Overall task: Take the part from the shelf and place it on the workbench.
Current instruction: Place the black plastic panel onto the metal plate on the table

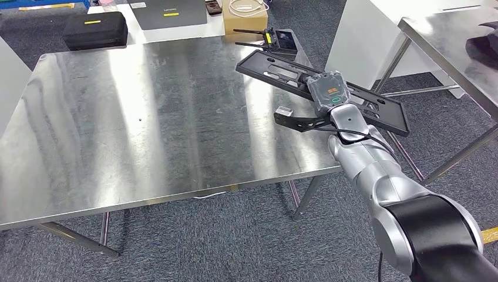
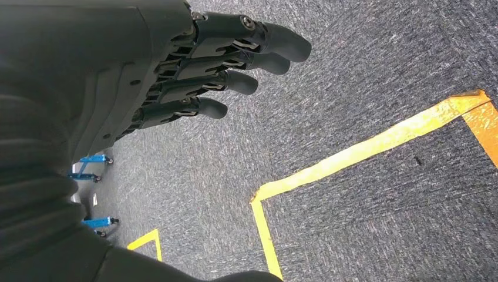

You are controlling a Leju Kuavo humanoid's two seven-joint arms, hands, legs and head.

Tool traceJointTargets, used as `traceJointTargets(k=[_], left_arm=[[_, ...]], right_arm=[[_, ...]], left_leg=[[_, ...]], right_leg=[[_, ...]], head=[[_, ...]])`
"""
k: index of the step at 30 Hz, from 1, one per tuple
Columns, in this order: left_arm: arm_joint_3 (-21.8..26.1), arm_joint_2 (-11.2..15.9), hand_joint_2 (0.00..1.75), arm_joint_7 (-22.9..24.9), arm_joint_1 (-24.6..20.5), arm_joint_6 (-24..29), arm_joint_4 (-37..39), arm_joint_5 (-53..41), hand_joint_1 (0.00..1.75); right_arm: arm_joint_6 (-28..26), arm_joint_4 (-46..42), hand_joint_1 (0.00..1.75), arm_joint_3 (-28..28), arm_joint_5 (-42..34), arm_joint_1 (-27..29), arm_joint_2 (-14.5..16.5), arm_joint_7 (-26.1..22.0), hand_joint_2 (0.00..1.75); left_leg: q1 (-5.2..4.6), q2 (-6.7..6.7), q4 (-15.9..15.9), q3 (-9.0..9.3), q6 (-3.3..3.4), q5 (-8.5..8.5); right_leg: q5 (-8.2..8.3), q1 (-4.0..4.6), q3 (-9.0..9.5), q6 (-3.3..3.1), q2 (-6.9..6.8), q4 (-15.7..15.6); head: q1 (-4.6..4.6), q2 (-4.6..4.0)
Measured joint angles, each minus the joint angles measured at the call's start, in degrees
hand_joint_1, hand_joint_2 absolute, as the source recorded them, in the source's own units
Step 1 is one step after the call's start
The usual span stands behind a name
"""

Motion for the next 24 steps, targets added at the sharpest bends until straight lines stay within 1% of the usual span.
traceJointTargets(k=[4,8,13,18,24], left_arm=[[0.3,0.0,1.75,-0.3,0.0,-0.2,0.0,0.2,0.0],[0.6,0.0,1.75,-0.8,0.0,-0.4,0.0,0.5,0.0],[1.0,0.0,1.75,-1.7,0.0,0.1,0.0,1.4,0.0],[1.4,-0.1,1.75,-2.3,0.0,0.5,0.0,1.7,0.0],[1.4,-0.2,1.75,-1.2,0.0,0.8,0.0,1.1,0.0]], right_arm=[[-0.4,0.0,1.75,0.0,0.1,0.0,-0.2,-0.1,1.75],[-1.4,0.0,1.75,2.0,0.1,0.0,0.1,-0.9,1.75],[-2.2,0.0,1.75,3.6,0.1,0.0,2.0,-2.4,1.75],[-2.7,0.0,1.75,3.8,-0.2,0.0,3.8,-3.6,1.75],[-3.2,0.0,1.75,3.7,-0.6,0.5,4.4,-4.5,1.75]], left_leg=[[0.0,0.0,0.0,0.0,0.0,0.0],[0.0,0.01,0.0,0.0,0.0,0.0],[0.01,0.01,0.0,0.0,0.0,0.0],[0.03,0.0,0.0,-0.01,0.0,0.0],[-0.01,0.0,0.0,-0.01,0.0,0.0]], right_leg=[[0.0,0.0,0.0,0.0,0.0,0.0],[0.0,0.0,0.01,0.0,0.01,0.0],[0.0,0.01,-0.01,0.0,0.01,0.0],[0.0,0.02,-0.01,0.0,-0.01,0.0],[0.0,-0.01,0.0,0.0,0.0,0.0]], head=[[0.01,0.0],[0.0,0.0],[0.01,0.0],[0.0,0.0],[0.02,0.0]])
